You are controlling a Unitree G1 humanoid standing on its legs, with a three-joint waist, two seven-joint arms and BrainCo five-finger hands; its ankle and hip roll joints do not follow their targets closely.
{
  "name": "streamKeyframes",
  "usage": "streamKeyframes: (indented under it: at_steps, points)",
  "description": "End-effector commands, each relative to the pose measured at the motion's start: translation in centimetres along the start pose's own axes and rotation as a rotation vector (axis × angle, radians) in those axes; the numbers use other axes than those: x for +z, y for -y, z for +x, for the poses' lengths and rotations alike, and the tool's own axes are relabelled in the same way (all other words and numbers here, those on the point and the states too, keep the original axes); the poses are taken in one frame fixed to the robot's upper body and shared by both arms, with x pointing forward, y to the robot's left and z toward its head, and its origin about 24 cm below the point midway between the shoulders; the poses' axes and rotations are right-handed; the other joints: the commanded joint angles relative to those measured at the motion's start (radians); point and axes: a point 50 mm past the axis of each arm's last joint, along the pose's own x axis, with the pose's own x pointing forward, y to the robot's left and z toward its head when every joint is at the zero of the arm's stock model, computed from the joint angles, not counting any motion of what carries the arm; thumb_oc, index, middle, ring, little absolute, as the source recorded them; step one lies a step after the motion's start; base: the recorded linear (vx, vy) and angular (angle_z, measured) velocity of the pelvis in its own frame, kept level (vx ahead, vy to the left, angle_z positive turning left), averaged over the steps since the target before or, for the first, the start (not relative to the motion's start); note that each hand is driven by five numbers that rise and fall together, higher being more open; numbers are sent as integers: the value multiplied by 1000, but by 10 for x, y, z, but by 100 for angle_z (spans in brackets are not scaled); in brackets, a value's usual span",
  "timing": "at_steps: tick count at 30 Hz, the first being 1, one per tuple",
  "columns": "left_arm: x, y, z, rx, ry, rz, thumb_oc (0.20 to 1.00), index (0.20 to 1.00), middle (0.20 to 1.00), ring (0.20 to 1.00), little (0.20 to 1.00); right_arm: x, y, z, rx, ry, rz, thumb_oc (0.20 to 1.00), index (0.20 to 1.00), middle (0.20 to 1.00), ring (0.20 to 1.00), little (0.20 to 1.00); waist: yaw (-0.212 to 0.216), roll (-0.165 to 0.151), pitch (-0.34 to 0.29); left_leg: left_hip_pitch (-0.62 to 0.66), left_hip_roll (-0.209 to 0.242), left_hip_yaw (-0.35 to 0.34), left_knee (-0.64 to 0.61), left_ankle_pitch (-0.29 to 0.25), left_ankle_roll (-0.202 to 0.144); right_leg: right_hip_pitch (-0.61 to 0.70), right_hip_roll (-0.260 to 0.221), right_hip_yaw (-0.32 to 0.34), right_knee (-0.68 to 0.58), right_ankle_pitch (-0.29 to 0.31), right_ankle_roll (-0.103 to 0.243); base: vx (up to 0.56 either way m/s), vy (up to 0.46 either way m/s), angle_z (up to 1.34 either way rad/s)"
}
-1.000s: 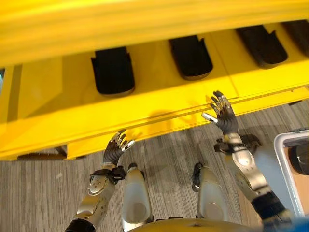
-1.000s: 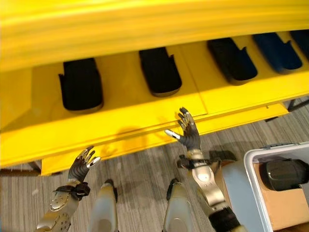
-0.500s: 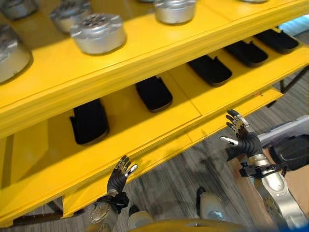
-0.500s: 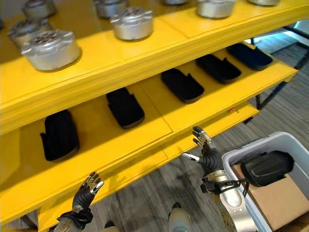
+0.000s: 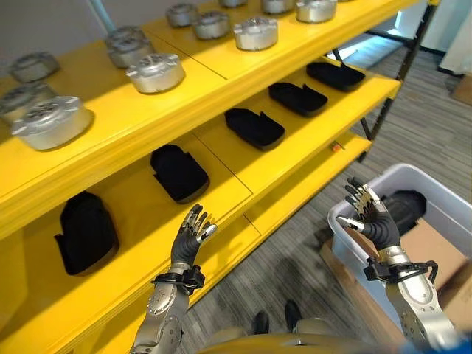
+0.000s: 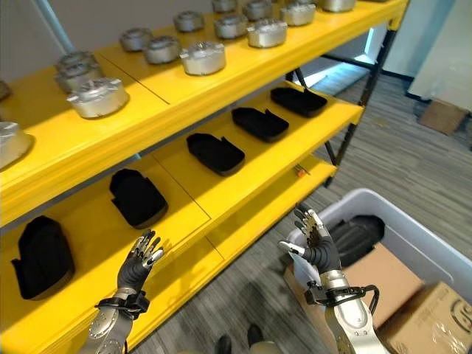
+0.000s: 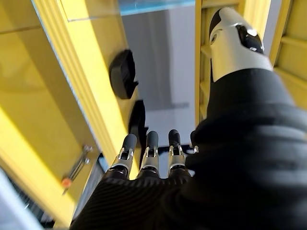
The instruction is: Move parts from the plastic box to the shelf.
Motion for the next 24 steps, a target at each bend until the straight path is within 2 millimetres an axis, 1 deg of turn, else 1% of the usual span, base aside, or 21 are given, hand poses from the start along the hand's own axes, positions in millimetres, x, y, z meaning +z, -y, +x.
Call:
streamKeyframes:
  at_steps: [1, 2, 6, 8, 10, 12, 13, 14, 15, 16, 17, 18, 19, 20, 21, 22, 23, 24]
  points:
    - [25, -1, 7, -16, 134, 56, 1000, 1000, 1000, 1000, 1000, 15, -11, 13, 61, 98, 15, 1000, 1000, 1000, 1000, 1000, 21, -46, -17, -14, -12, 50, -29, 87, -63, 99, -34, 15, -41, 1, 67, 148, 91, -79]
    - [24, -5, 4, -4, 125, 54, 1000, 1000, 1000, 1000, 1000, 11, -12, 10, 56, 74, 56, 1000, 1000, 1000, 1000, 1000, 19, -52, -38, 12, 13, 101, -78, 94, -54, 105, -33, 38, -58, 10, 76, 135, 91, -69]
    - [22, -8, 3, 10, 109, 66, 1000, 1000, 1000, 1000, 1000, 4, -19, 10, 74, 41, 90, 1000, 1000, 1000, 1000, 1000, 15, -57, -44, 34, 26, 155, -129, 103, -45, 91, -23, 85, -59, 32, 89, 37, 55, -68]
    - [24, -8, 4, 10, 112, 74, 1000, 1000, 1000, 1000, 1000, 5, -22, 12, 88, 47, 98, 1000, 1000, 1000, 1000, 1000, 9, -57, -43, 44, 33, 182, -139, 100, -42, 76, -18, 99, -37, 28, 96, 16, 32, -33]
    - [25, -7, 6, 6, 115, 76, 1000, 1000, 1000, 1000, 1000, 7, -25, 14, 104, 56, 103, 1000, 1000, 1000, 1000, 1000, 1, -55, -40, 52, 37, 202, -136, 92, -36, 64, -9, 121, -6, 23, 96, 29, 33, -27]
    - [25, -6, 6, -3, 117, 80, 1000, 1000, 1000, 1000, 1000, 8, -27, 14, 113, 57, 114, 1000, 1000, 1000, 1000, 1000, -8, -51, -36, 62, 38, 215, -134, 85, -30, 58, -5, 127, 21, 14, 96, 29, 67, -43]
    - [25, -2, 8, -29, 112, 88, 1000, 1000, 1000, 1000, 1000, 7, -29, 15, 113, 54, 124, 1000, 1000, 1000, 1000, 1000, -24, -46, -26, 82, 37, 232, -141, 78, -22, 39, 3, 130, 84, -6, 100, 18, 76, -45]
    - [25, -2, 8, -29, 112, 88, 1000, 1000, 1000, 1000, 1000, 7, -29, 15, 113, 54, 124, 1000, 1000, 1000, 1000, 1000, -24, -46, -25, 82, 37, 232, -141, 78, -22, 39, 3, 130, 85, -6, 100, -13, 93, -34]
    - [26, 0, 10, -39, 114, 97, 1000, 1000, 1000, 1000, 1000, 7, -32, 17, 117, 56, 125, 1000, 1000, 1000, 1000, 1000, -37, -46, -14, 88, 36, 251, -141, 73, -19, 24, 6, 135, 108, -7, 107, -27, 50, -17]
    - [27, 0, 10, -39, 115, 102, 1000, 1000, 1000, 1000, 1000, 8, -32, 18, 116, 62, 128, 1000, 1000, 1000, 1000, 1000, -37, -45, -10, 89, 40, 266, -139, 69, -15, 11, 4, 123, 125, -12, 111, -25, 70, -19]
    - [27, -1, 9, -36, 115, 105, 1000, 1000, 1000, 1000, 1000, 8, -34, 18, 118, 66, 127, 1000, 1000, 1000, 1000, 1000, -32, -45, -4, 96, 43, 295, -142, 60, -14, -11, -14, 76, 149, -14, 122, 11, 42, -66]
    - [28, -1, 10, -31, 118, 103, 1000, 1000, 1000, 1000, 1000, 7, -36, 20, 119, 63, 128, 1000, 1000, 1000, 1000, 1000, -25, -46, 6, 104, 47, 311, -144, 52, -15, -28, -45, 14, 171, -17, 134, 19, -5, -125]
    - [32, -5, 9, -4, 129, 95, 1000, 1000, 1000, 1000, 1000, 3, -40, 22, 105, 54, 145, 1000, 1000, 1000, 1000, 1000, 19, -38, 15, 113, 77, 369, -148, 36, -29, -49, -198, -246, 183, -4, 145, 15, -58, -194]
    - [32, -7, 8, 11, 129, 83, 1000, 1000, 1000, 1000, 1000, 2, -43, 23, 113, 49, 143, 1000, 1000, 1000, 1000, 1000, 30, -38, 16, 120, 94, 405, -153, 29, -35, -63, -267, -345, 171, 40, 145, 56, -134, -200]
    - [31, -10, 6, 24, 124, 71, 1000, 1000, 1000, 1000, 1000, 2, -46, 26, 134, 48, 132, 1000, 1000, 1000, 1000, 1000, 34, -40, 23, 135, 119, 443, -155, 19, -44, -74, -345, -427, 144, 78, 159, 54, -96, -159]
    - [31, -10, 6, 24, 124, 71, 1000, 1000, 1000, 1000, 1000, 2, -46, 26, 134, 48, 132, 1000, 1000, 1000, 1000, 1000, 34, -39, 25, 137, 119, 443, -155, 17, -43, -70, -344, -428, 140, 80, 160, 85, -116, -117]
    - [31, -12, 6, 28, 122, 71, 1000, 1000, 1000, 1000, 1000, 3, -46, 28, 136, 49, 124, 1000, 1000, 1000, 1000, 1000, 32, -44, 30, 145, 123, 447, -157, 14, -46, -81, -362, -426, 125, 107, 170, 122, -156, -81]
    - [30, -13, 7, 36, 120, 74, 1000, 1000, 1000, 1000, 1000, 3, -47, 31, 142, 49, 125, 1000, 1000, 1000, 1000, 1000, 24, -60, 38, 162, 122, 448, -162, 6, -56, -94, -374, -405, 65, 156, 193, 120, -158, -58]
